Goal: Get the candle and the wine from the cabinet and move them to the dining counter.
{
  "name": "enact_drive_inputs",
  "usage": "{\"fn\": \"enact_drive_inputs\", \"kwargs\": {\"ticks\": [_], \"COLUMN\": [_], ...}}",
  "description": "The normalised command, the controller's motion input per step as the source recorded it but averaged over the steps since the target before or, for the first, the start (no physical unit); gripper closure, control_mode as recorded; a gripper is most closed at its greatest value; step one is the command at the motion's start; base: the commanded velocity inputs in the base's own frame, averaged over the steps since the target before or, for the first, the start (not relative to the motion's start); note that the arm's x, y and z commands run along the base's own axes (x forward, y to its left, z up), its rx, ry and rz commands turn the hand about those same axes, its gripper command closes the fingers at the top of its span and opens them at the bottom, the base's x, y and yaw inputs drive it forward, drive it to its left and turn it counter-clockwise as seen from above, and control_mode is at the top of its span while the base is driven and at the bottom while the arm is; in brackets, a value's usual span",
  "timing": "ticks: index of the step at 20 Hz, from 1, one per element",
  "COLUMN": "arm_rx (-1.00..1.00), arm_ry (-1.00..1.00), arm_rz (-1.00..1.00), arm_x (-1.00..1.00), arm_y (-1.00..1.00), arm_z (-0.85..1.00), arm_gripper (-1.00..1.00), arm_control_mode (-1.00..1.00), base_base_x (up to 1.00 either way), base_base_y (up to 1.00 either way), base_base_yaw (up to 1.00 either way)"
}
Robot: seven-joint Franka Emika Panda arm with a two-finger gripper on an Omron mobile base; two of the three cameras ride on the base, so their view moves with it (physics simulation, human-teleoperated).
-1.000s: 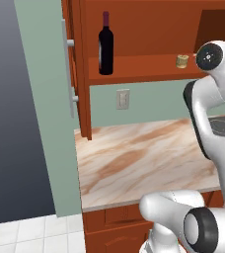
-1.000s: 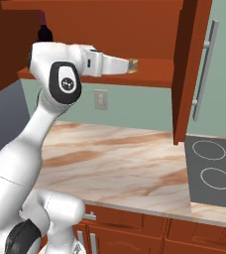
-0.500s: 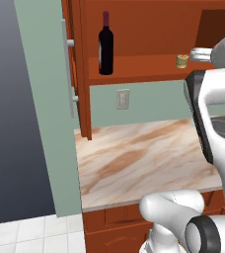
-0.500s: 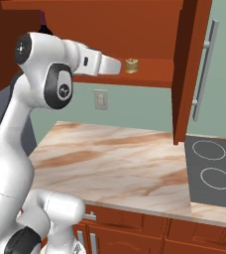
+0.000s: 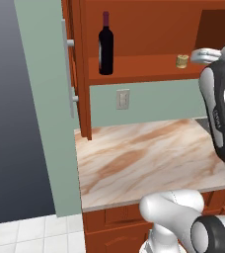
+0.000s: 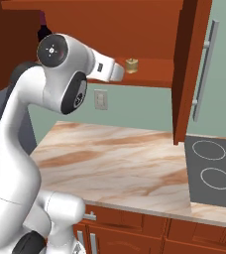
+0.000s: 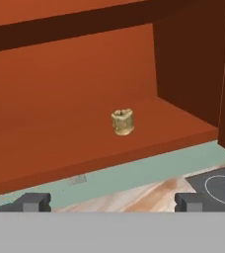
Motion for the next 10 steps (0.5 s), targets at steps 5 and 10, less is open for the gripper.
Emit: {"fn": "enact_drive_inputs", "kwargs": {"ticks": [5,10], "arm_rx": [-0.01,-0.07], "arm_ry": [0.0,-0.03], "arm_rz": [0.15,0.04], "arm_x": [0.2,0.25], "arm_y": [0.11,0.15], "arm_z": [-0.25,-0.29], "arm_gripper": [-1.0,-1.0], "arm_control_mode": [-1.0,-1.0], "base_base_x": [0.0,0.0], "base_base_y": [0.0,0.0], "base_base_yaw": [0.0,0.0]}}
